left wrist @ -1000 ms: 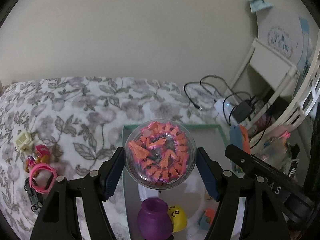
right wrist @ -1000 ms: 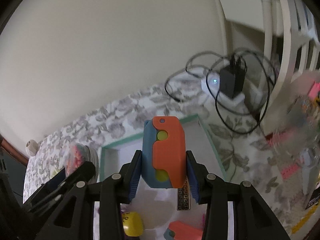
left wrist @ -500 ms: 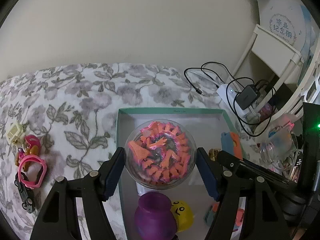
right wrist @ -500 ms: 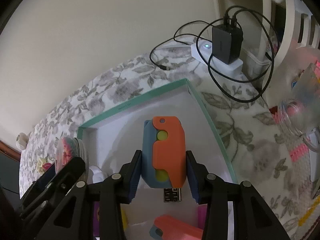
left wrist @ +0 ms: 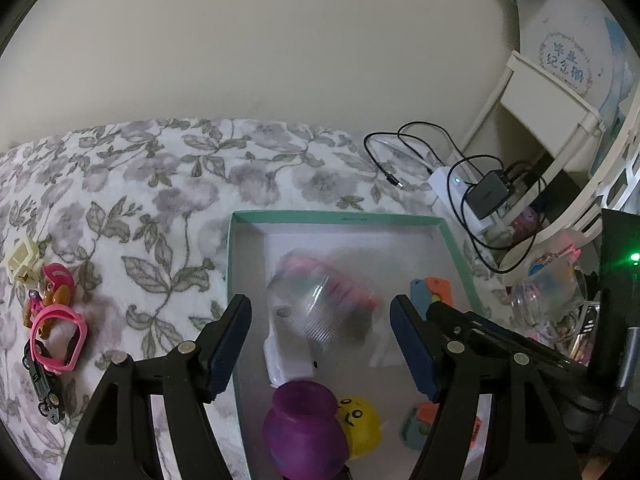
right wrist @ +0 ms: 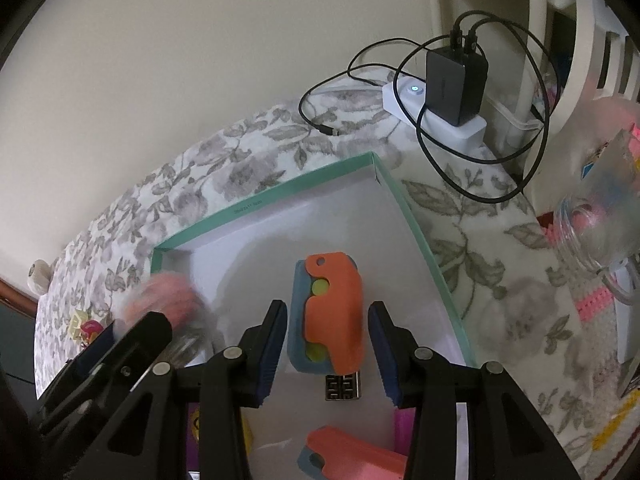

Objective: Organize rigid objects
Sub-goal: 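Lower and release the clear dome and orange-blue toy into the tray, then withdraw both tools from the tray toward the pink watch and figurine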

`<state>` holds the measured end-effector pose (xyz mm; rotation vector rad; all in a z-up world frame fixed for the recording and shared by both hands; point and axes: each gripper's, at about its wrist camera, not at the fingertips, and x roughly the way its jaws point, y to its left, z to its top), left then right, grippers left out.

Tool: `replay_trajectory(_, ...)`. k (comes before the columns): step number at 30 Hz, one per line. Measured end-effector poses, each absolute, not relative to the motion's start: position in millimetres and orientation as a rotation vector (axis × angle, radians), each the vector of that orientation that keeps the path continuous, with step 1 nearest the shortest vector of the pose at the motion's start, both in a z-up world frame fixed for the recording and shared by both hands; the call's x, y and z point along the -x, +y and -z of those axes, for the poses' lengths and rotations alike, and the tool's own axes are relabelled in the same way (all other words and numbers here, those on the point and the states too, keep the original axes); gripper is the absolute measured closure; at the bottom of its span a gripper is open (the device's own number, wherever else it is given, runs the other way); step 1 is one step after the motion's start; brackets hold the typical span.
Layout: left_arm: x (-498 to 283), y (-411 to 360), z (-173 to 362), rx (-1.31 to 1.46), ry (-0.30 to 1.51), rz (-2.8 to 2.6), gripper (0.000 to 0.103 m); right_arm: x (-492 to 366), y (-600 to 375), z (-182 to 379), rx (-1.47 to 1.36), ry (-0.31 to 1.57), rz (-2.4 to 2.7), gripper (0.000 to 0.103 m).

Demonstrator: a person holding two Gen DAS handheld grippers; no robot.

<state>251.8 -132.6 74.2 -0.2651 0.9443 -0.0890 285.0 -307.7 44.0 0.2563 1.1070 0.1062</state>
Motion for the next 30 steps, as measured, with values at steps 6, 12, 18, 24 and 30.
replay_trajectory(6, -249, -128, -86, 0.284, 0.932, 0.092, 0.03, -284, -306, -57, -0.243, 1.08, -0.11, 0.057)
replay_trajectory(12, -246, -113, -106, 0.285, 0.906, 0.036, 0.03, -281, -303, -79, -0.223, 1.031, -0.124, 0.057)
replay_trajectory(18, -245, -91, -112, 0.236, 0.926, -0.106, 0.029, -280, -298, -90, -0.19, 1.01, -0.121, 0.053)
replay_trajectory(24, -247, -67, -97, 0.219, 0.998, -0.217, 0.013, -282, -293, -86, -0.168, 1.026, -0.118, 0.041)
replay_trajectory(30, -247, -59, -92, 0.218, 1.012, -0.255, 0.009, -282, -290, -82, -0.15, 1.034, -0.109, 0.024)
